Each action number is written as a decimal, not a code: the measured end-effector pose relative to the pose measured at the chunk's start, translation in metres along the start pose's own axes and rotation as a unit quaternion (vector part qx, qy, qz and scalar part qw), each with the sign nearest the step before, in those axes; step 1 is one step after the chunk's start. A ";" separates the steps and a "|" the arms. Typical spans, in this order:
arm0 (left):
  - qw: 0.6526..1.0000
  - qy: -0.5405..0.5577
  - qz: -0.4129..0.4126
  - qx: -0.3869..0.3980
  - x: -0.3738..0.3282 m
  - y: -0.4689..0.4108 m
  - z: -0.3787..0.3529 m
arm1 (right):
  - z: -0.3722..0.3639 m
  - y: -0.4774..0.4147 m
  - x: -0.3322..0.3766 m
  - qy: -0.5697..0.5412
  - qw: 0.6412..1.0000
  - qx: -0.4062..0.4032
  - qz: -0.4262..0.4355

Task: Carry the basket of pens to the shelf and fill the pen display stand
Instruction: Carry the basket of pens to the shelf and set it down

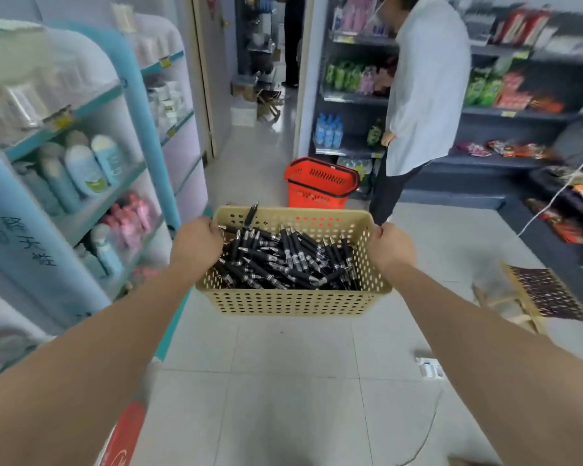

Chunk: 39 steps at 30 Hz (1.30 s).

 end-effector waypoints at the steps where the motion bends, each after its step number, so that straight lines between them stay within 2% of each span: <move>1: 1.000 0.004 -0.011 0.007 -0.012 -0.014 -0.015 | 0.004 -0.016 -0.008 0.000 1.000 -0.002 -0.011; 15: 0.986 0.038 -0.142 0.079 -0.179 -0.192 -0.197 | 0.064 -0.205 -0.114 -0.006 0.986 -0.070 -0.152; 24: 0.962 0.082 -0.228 0.128 -0.299 -0.304 -0.300 | 0.098 -0.312 -0.169 -0.022 0.955 -0.145 -0.258; 33: 0.931 0.078 -0.303 0.186 -0.423 -0.369 -0.401 | 0.134 -0.393 -0.238 -0.054 0.918 -0.189 -0.344; 39: 0.909 0.104 -0.343 0.212 -0.525 -0.390 -0.476 | 0.171 -0.460 -0.309 -0.049 0.901 -0.212 -0.376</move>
Point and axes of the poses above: each hand's wrist, its own y-axis away from the middle knuckle, its own z-axis out of the back of the hand, x = y × z, the point moved 6 cm from there along -y, towards the middle knuckle, and after that the axes turned 12 degrees about -z, right-handed, at the moved point
